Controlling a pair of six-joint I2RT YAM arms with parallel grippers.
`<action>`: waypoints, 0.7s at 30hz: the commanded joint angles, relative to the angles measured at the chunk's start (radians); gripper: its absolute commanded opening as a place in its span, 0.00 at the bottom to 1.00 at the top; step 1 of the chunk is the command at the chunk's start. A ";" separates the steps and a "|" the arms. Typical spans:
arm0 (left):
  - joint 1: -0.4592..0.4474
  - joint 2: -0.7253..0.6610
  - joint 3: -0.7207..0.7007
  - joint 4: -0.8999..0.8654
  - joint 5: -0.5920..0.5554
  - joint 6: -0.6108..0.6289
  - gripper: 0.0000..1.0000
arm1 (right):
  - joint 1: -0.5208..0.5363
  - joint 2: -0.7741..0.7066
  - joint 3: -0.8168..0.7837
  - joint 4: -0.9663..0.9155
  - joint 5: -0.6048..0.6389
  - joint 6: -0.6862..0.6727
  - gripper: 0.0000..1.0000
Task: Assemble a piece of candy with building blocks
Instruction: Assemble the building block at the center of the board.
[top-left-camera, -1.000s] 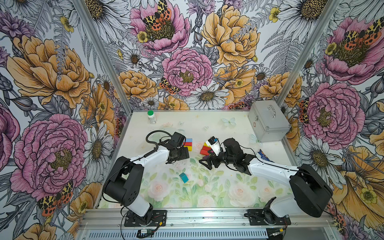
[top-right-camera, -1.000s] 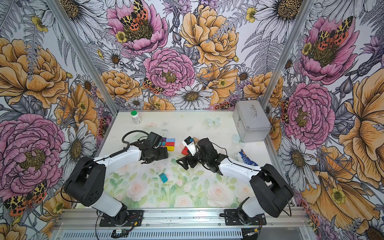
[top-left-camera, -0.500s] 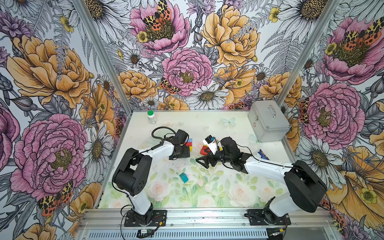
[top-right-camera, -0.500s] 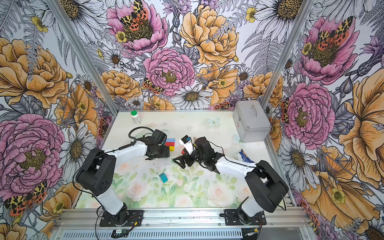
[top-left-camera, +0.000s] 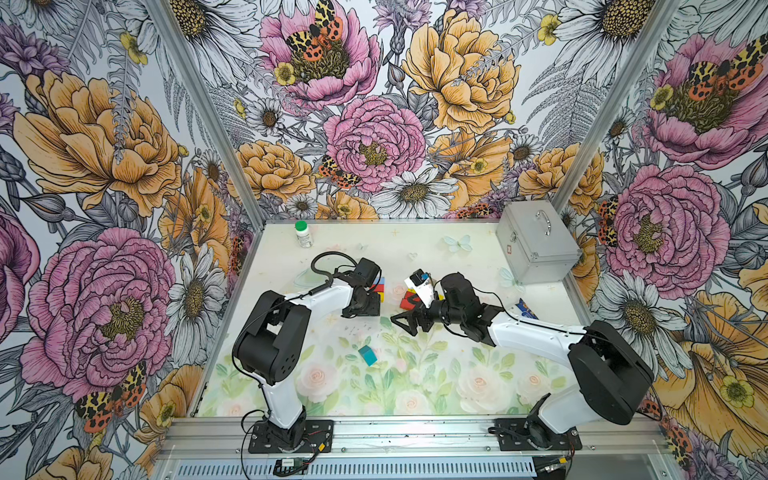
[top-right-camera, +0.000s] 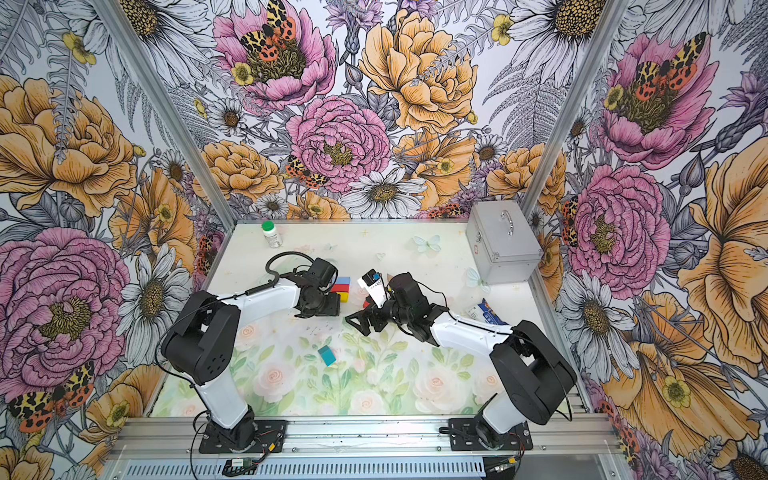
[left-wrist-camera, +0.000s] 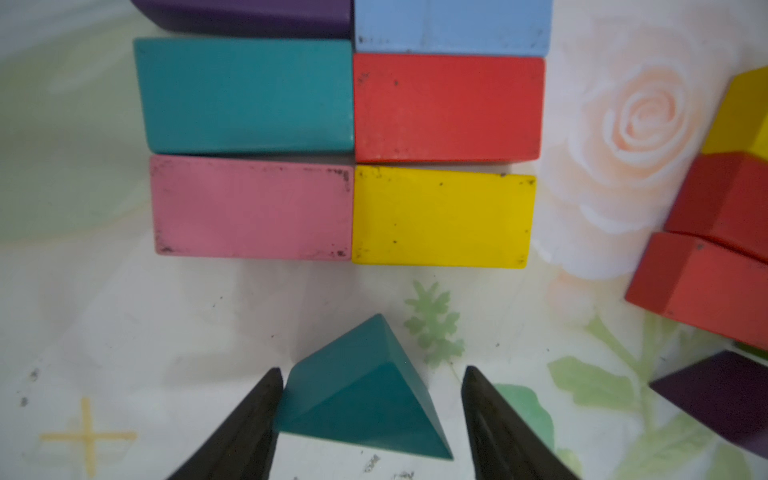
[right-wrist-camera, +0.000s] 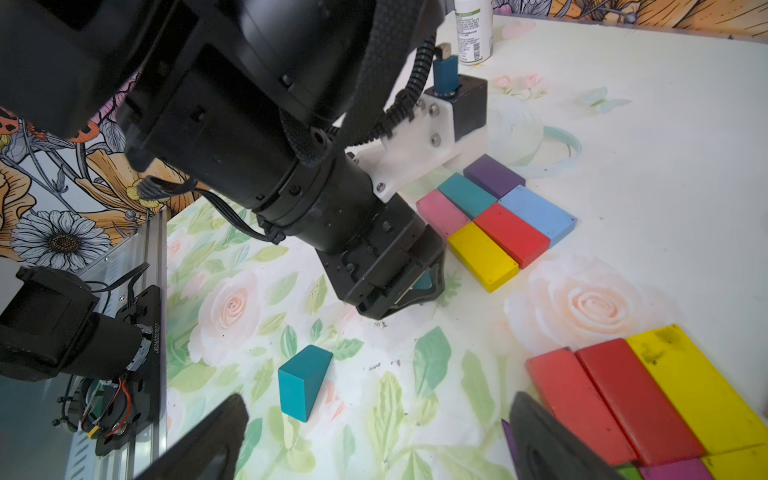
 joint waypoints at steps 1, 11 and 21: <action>-0.008 0.011 0.024 -0.012 0.014 0.027 0.66 | 0.005 0.017 0.031 -0.010 0.004 -0.008 0.99; -0.006 0.011 0.028 -0.028 -0.004 0.038 0.60 | 0.005 0.026 0.032 -0.011 0.003 -0.010 0.99; -0.018 -0.014 0.041 -0.049 0.021 0.103 0.90 | 0.005 0.022 0.030 -0.012 0.003 -0.014 0.99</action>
